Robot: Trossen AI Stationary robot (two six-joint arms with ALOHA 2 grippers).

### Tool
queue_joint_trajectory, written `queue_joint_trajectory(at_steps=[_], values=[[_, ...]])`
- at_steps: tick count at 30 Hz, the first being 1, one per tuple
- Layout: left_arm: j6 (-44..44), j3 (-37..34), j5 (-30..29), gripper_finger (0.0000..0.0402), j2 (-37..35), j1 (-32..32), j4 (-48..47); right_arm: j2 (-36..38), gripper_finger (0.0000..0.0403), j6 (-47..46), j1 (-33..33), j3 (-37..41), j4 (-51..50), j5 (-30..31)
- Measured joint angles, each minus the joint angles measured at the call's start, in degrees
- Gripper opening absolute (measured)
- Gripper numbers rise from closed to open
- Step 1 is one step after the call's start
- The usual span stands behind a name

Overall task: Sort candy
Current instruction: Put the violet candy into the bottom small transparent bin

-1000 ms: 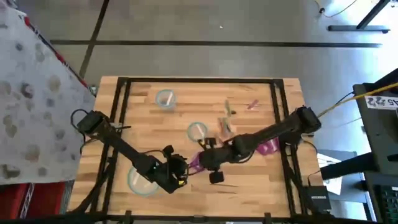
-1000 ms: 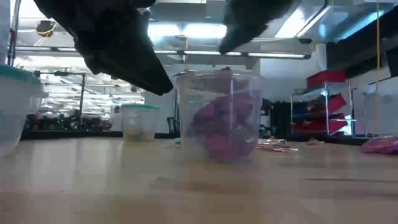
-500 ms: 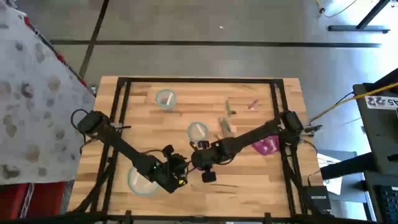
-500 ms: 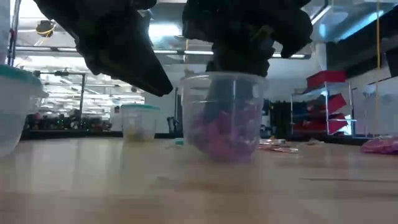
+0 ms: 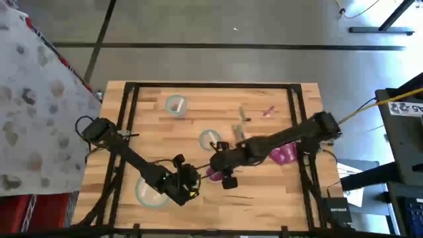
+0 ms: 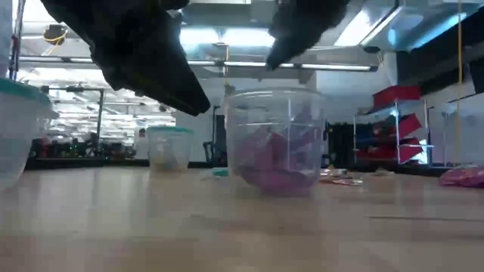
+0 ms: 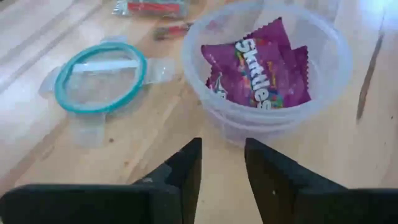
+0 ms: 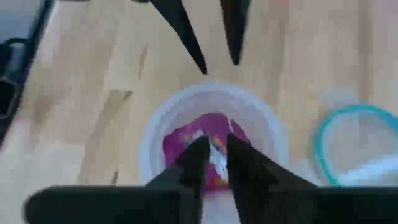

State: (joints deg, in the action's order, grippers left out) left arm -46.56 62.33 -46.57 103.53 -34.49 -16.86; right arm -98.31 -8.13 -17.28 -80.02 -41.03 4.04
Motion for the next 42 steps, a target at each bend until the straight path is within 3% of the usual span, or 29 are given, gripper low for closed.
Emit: queue_joint_trajectory(at_steps=[6,9,16,21,27,34,38,42], values=[[0.03,0.0,0.01,0.0107,0.0,-0.83,0.0,7.26,0.0152,-7.87,0.02,2.84,-23.3,10.75],[0.03,0.0,-0.01,0.0107,0.0,-1.17,-0.03,11.24,0.0183,-13.61,-0.04,8.29,-27.77,14.4],[0.33,0.0,-0.51,0.0107,0.0,-1.47,-0.07,17.96,0.0252,-25.51,-2.07,25.64,-24.93,10.87],[0.51,0.0,-0.87,0.0107,0.0,-1.11,-0.08,18.43,0.027,-31.69,-2.58,35.65,-17.61,10.49],[1.66,0.0,-0.98,0.0107,0.0,-0.3,0.08,18.41,0.0248,-36.99,-2.58,43.5,-10.38,10.71],[1.81,0.0,-0.93,0.0107,0.0,0.43,0.94,18.62,0.019,-42.78,-2.62,48.28,-6.94,10.74],[3.61,0.0,-0.86,0.0107,0.0,0.43,3.5,18.56,0.0134,-42.91,-2.63,48.26,-6.5,10.42],[4.58,0.02,-0.82,0.0107,0.0,0.42,4.53,18.33,0.0053,-42.24,-2.62,45.78,-8.58,11.05]])
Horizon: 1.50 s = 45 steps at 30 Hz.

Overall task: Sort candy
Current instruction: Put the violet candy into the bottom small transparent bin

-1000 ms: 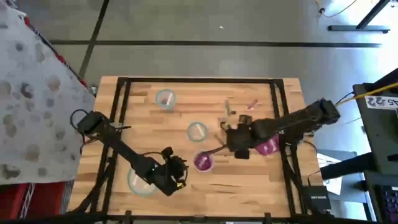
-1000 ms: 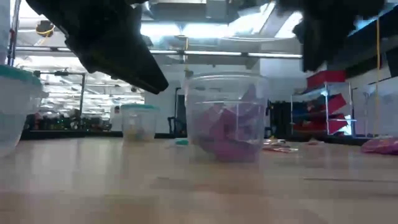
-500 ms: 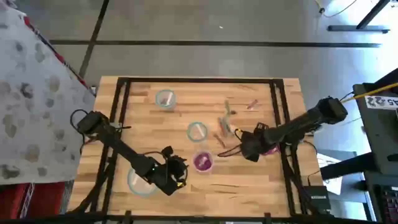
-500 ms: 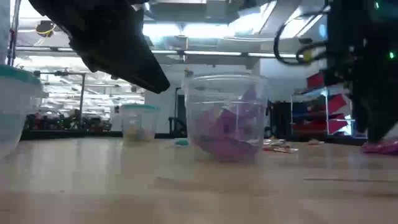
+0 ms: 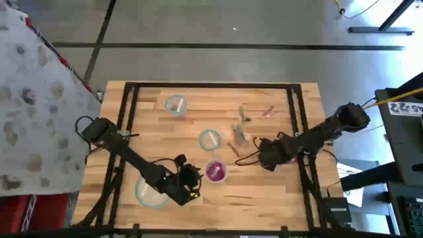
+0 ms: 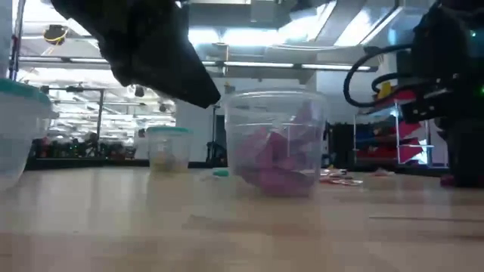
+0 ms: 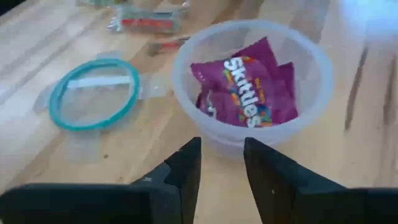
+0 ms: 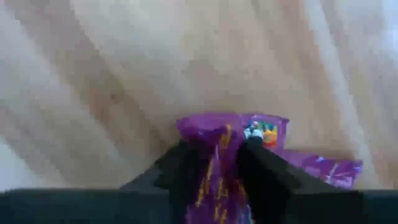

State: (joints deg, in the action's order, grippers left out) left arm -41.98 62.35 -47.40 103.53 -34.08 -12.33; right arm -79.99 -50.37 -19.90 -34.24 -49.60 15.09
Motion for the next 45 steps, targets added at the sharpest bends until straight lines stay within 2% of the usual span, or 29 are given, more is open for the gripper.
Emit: queue_joint_trajectory(at_steps=[3,7,11,14,17,21,25,30,34,45], values=[[-0.03,0.0,0.02,0.0107,0.0,-0.01,-0.06,0.0,0.001,1.79,0.0,-3.55,-2.69,1.81],[-0.46,0.0,0.02,0.0107,0.0,-0.12,-0.07,0.0,0.0015,3.65,0.0,-9.37,-7.51,5.45],[-0.85,0.0,0.02,0.0107,0.0,-0.13,-0.1,0.0,0.0004,8.99,-0.62,-15.83,-8.29,9.0],[-1.31,0.0,0.04,0.0107,0.0,-0.16,-0.25,0.0,0.0006,15.84,-2.72,-20.03,-2.02,11.96],[-1.36,0.0,0.04,0.0107,0.0,-0.43,-0.32,-0.01,0.0004,25.79,-5.67,-22.86,10.81,12.83],[-1.4,0.0,0.04,0.0107,0.0,-0.44,-0.36,-2.12,0.0002,39.66,-9.28,-25.02,27.48,12.73],[-1.16,0.0,0.02,0.0107,0.0,-0.38,-0.32,-6.79,0.0003,46.55,-9.41,-26.9,36.78,10.2],[-1.1,0.0,0.0,0.0107,0.0,-0.28,-0.34,-14.69,0.0003,53.5,-8.95,-30.2,37.85,12.09],[-1.09,0.0,0.0,0.0107,0.0,-0.05,-0.32,-20.03,0.0003,55.69,-8.9,-33.38,37.25,12.4],[-1.07,0.0,0.0,0.0107,0.0,-0.05,-0.36,-25.89,0.0009,58.25,-8.31,-34.78,35.88,12.4]])
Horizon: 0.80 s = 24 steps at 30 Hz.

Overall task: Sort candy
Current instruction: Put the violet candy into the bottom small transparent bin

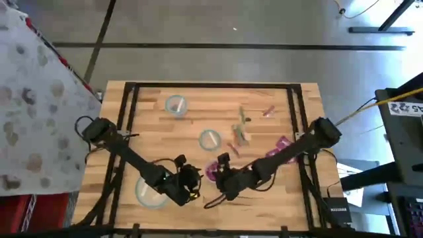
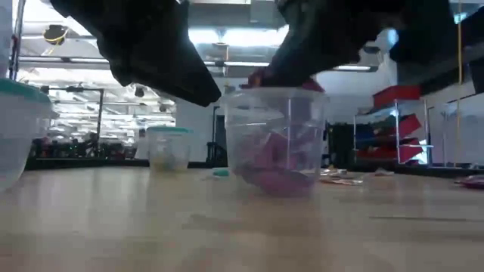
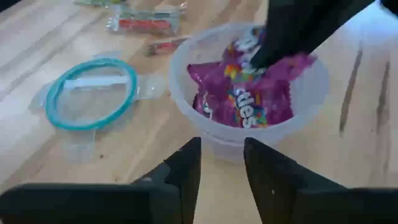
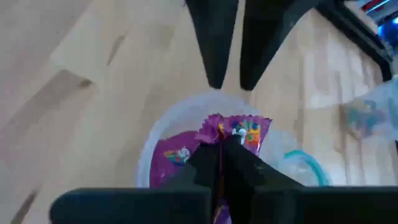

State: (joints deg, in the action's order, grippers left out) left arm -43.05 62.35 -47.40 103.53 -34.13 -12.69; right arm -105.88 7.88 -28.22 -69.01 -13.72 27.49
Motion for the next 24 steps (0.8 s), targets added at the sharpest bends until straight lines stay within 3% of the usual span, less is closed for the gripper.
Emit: queue_joint_trajectory(at_steps=[9,14,19,24], values=[[0.0,0.0,0.0,0.0107,0.0,0.0,0.11,0.77,0.0128,-0.07,0.53,-1.03,-0.73,-0.02],[0.0,0.0,0.0,0.0107,0.0,0.0,0.09,1.06,0.0166,-0.05,0.49,-7.29,-9.39,-0.02],[0.0,0.0,0.0,0.0107,0.0,-0.07,0.03,1.26,0.016,-1.36,1.3,-11.08,-13.26,-4.07],[0.0,0.0,0.0,0.0107,0.0,-0.39,-0.04,1.05,0.0097,-7.84,4.81,-8.58,-13.0,-14.08]])
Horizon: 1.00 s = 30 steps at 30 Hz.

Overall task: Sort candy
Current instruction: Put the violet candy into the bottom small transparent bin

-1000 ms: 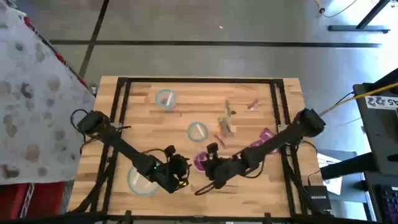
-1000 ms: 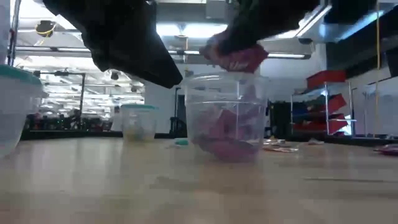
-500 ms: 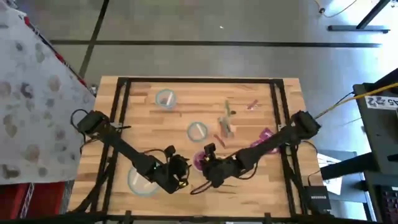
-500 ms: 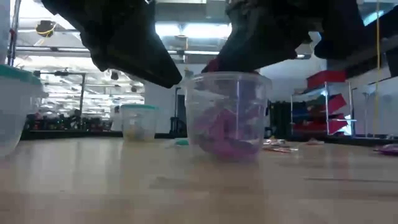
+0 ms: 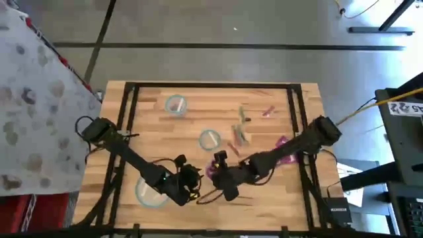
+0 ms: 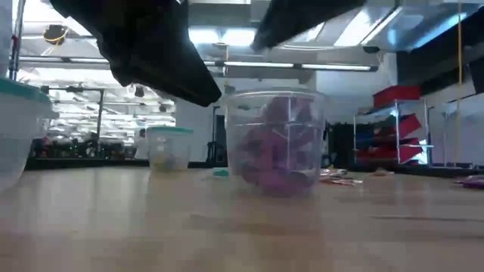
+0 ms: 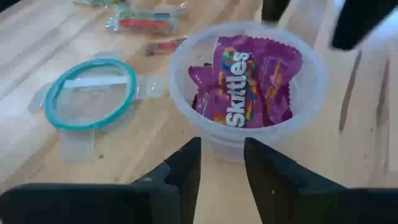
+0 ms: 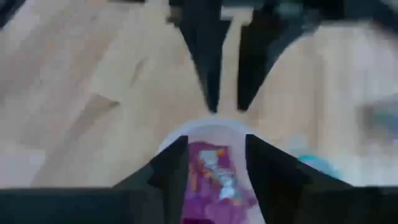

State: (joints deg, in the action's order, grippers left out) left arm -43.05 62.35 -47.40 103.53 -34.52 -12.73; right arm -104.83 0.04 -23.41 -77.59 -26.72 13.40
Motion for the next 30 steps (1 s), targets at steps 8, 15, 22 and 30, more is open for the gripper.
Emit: queue_joint_trajectory(at_steps=[8,15,22,30], values=[[0.02,0.0,0.0,0.0107,0.0,0.0,-0.23,-0.16,0.0012,-6.86,4.46,8.38,4.13,-3.39],[0.02,0.0,0.0,0.0107,0.0,0.07,-0.08,-1.49,0.0005,-5.83,4.68,8.88,8.11,-4.64],[0.02,0.0,0.0,0.0107,0.0,0.07,-0.1,0.44,0.0008,-5.67,4.67,7.92,6.74,-6.09],[0.02,0.0,-0.04,0.0107,0.0,0.07,-0.08,2.89,0.0067,-6.83,4.23,3.17,-0.24,-5.2]])
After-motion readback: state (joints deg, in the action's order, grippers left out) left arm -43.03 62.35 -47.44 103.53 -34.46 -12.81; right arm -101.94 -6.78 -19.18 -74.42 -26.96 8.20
